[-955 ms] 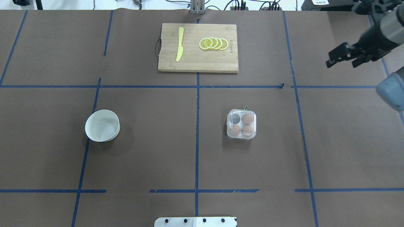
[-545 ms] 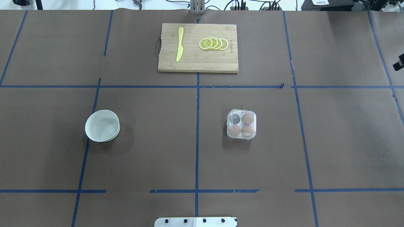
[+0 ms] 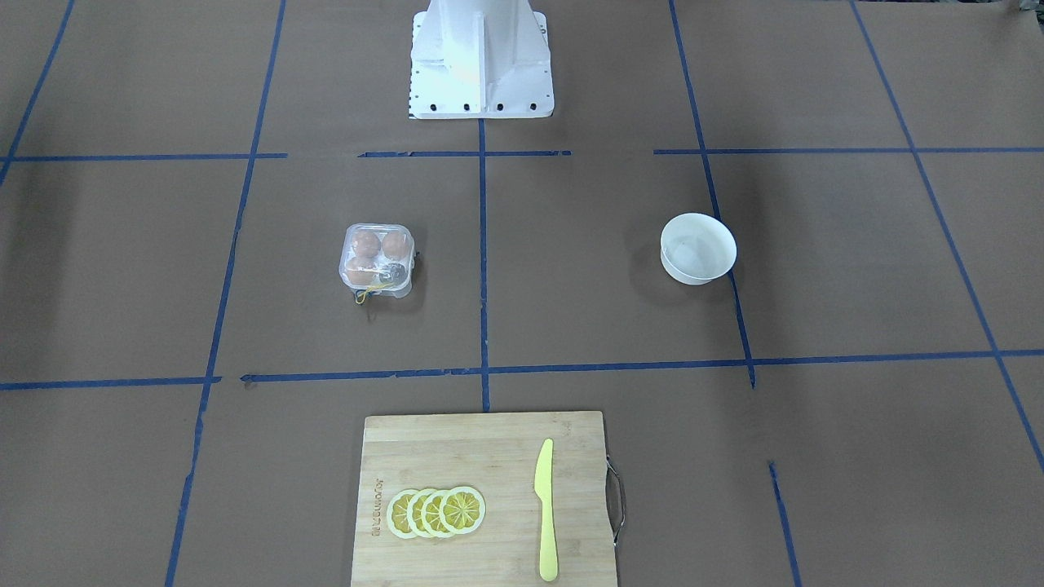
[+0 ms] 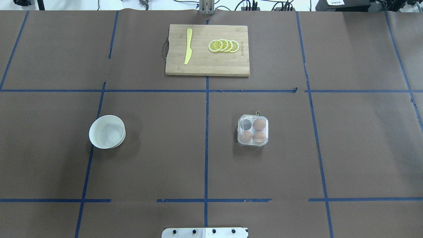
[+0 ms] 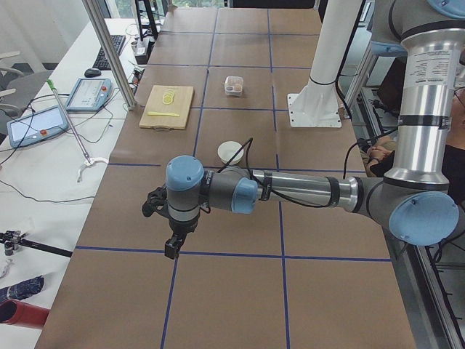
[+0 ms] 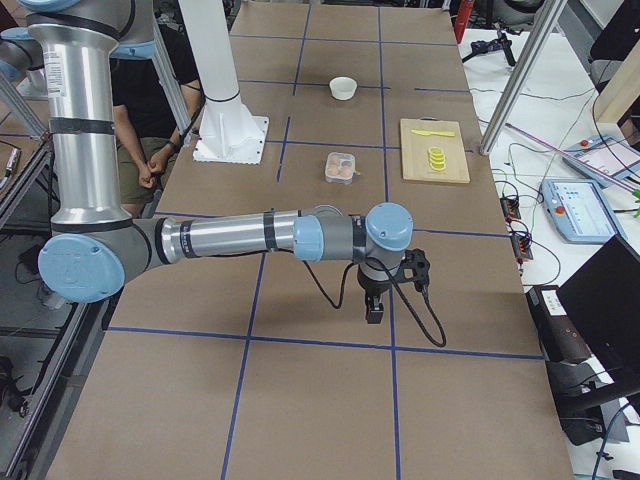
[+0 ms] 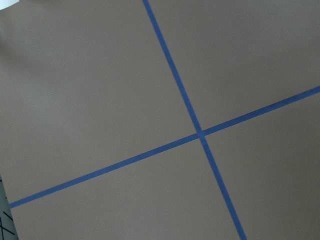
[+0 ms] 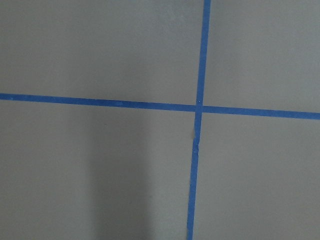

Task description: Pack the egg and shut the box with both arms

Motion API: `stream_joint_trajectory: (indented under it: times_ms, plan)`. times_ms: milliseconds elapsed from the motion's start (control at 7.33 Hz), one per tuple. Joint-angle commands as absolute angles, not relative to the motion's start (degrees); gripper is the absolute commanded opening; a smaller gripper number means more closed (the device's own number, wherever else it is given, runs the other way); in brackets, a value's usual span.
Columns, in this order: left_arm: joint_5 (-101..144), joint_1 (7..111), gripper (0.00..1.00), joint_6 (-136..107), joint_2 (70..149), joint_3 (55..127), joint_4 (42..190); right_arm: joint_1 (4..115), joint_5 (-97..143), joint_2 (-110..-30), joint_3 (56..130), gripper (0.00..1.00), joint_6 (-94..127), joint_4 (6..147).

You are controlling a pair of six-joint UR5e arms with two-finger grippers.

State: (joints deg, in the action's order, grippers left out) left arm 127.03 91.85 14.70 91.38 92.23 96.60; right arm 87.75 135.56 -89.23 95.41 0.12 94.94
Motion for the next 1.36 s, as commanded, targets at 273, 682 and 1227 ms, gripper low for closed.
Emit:
stream_joint_trajectory:
  times_ms: [273,682,1227]
  plan:
    - [129.70,88.62,1.00,7.61,90.88,90.26,97.91,89.02,135.53,-91.84,92.90,1.00,0.53,94.92]
    - [130.69,86.75,1.00,6.59,90.70,90.00,98.00,89.91,135.53,-92.37,93.08,1.00,0.62,94.92]
    - [130.69,86.75,1.00,6.68,90.62,89.91,98.00,89.91,135.44,-92.29,92.90,1.00,0.62,94.92]
